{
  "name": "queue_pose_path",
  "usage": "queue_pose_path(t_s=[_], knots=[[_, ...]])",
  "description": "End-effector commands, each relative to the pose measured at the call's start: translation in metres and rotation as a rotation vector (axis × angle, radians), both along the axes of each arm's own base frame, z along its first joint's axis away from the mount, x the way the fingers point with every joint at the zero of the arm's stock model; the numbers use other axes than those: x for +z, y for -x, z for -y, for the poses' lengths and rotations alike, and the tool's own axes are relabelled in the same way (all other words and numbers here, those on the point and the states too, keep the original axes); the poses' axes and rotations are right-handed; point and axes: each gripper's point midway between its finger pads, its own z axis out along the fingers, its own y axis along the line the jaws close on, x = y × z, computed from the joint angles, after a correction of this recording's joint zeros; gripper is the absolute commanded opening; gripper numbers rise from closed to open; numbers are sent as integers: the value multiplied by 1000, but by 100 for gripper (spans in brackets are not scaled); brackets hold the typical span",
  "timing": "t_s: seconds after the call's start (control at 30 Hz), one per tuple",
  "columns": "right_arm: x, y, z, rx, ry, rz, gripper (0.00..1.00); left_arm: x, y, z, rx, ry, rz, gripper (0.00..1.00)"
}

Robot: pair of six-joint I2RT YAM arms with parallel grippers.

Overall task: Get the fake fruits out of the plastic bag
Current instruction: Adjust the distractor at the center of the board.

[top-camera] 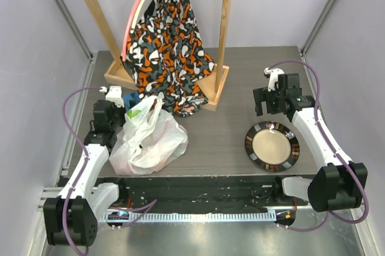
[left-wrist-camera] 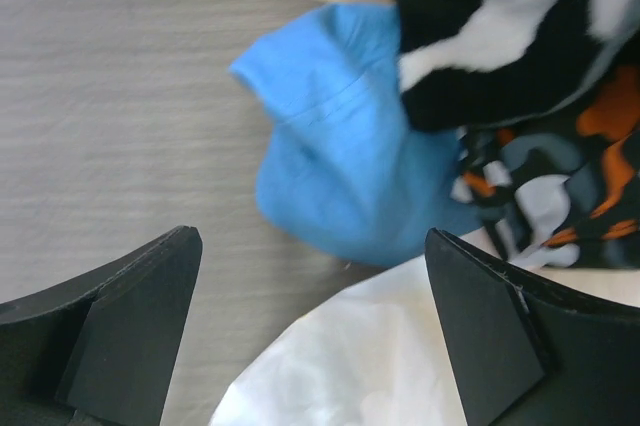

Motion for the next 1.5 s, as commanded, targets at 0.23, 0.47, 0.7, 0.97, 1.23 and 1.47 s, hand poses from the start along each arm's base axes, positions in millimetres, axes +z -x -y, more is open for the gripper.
queue_pose_path(t_s=[0.23, 0.47, 0.7, 0.97, 1.23, 1.47], knots=[[12, 28, -118, 704, -121, -83, 95, 27, 24, -16, 116, 57, -23, 100], [-8, 8, -176, 848, 32, -38, 53, 43, 43, 17, 38, 250, -136, 100], [-42, -47, -203, 811, 132, 3, 2, 43, 46, 15, 60, 283, -113, 61], [-85, -134, -213, 755, 346, 34, 1, 47, 39, 4, 117, 318, -86, 95], [-66, -231, -233, 678, 459, 222, 1, 63, 38, 2, 61, 272, -72, 100], [-26, -209, -235, 640, 331, 228, 1, 107, 42, 3, 1, 203, -26, 100]])
